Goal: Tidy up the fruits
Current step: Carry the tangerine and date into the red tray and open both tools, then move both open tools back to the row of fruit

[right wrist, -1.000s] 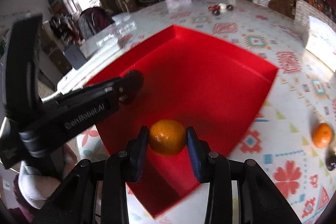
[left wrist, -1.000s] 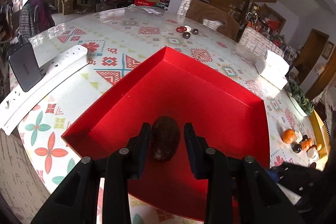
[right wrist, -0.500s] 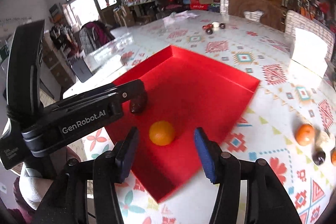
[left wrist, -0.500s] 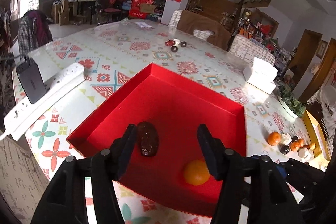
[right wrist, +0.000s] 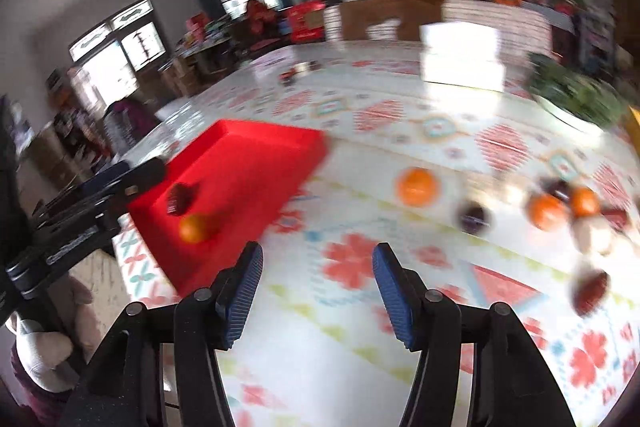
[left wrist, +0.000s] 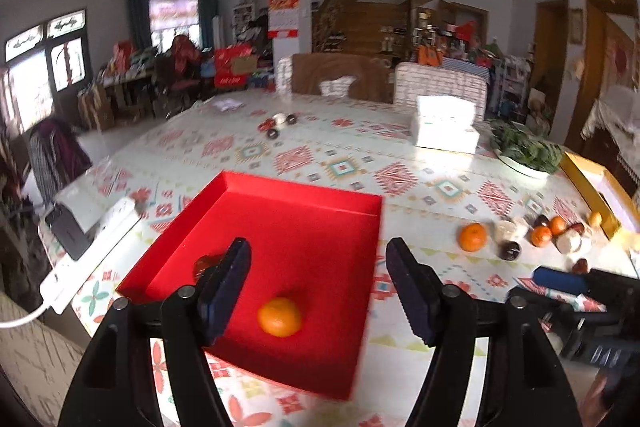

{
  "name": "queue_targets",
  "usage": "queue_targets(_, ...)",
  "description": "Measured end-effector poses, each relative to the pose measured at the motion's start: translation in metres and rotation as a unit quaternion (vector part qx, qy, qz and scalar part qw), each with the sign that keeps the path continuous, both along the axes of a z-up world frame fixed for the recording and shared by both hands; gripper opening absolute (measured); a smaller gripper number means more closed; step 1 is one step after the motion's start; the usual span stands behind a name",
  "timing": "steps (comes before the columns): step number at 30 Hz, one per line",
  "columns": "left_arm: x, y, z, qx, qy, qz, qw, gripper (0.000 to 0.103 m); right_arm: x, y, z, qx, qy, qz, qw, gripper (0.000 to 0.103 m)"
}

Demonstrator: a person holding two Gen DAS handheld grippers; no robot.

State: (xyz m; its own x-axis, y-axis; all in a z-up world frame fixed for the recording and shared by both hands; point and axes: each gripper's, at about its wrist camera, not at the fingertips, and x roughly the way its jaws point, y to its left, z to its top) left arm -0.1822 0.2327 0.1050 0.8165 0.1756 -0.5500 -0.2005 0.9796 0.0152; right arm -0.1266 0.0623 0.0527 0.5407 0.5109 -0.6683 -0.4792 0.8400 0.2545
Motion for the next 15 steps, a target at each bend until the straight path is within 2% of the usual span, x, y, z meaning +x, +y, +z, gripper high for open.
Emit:
queue_targets(5,-0.005,-0.027,0.008,0.015,-0.021,-0.025,0.9994,0.070,0.000,-0.076,0.000,0.005,-0.008,-0.071,0.997,0.062)
queue_targets(7,-0.008,-0.031,0.013,0.015,-0.038,-0.031,0.9987,0.076,-0.004,-0.114,0.000,0.004,-0.011,-0.107,0.994,0.062)
queue_targets(10,-0.008,-0.035,0.019,0.002,-0.050,-0.039,0.9980,0.079,-0.010,-0.171,0.000,0.003,-0.014,-0.172,0.985,0.066)
queue_targets(15,0.003,-0.055,0.012,-0.006,-0.033,-0.065,0.9973,0.079,-0.011,-0.234,-0.005,0.020,0.001,-0.247,0.969,0.066)
